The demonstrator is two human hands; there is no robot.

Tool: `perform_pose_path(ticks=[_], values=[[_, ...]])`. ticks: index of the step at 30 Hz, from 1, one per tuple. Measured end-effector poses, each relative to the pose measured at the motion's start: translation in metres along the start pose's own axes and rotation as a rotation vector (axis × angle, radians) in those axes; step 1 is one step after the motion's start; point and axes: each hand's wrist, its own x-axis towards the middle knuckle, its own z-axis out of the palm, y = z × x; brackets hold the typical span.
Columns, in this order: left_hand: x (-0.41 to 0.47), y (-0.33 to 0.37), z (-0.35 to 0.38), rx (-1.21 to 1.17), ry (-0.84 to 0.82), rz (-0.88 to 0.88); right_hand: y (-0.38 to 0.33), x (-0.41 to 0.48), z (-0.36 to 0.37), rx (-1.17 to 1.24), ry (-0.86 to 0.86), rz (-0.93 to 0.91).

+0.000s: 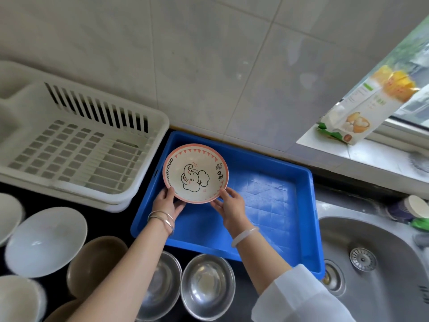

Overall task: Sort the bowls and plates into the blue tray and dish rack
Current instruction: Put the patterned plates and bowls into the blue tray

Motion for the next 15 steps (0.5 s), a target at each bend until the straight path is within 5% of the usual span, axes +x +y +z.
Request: perform_pose_path(ticks=[9,15], values=[[0.0053,0.0026,0.0033,0.051,0.003,0.025,-0.0067,-0.0004,0.0062,-0.003,0.034,0.041],[-0.0016,0.0083,0.0045,0.306,0.056,0.124,-0.0101,-0.0035,0.0072,-0.103,0.028,0.034]])
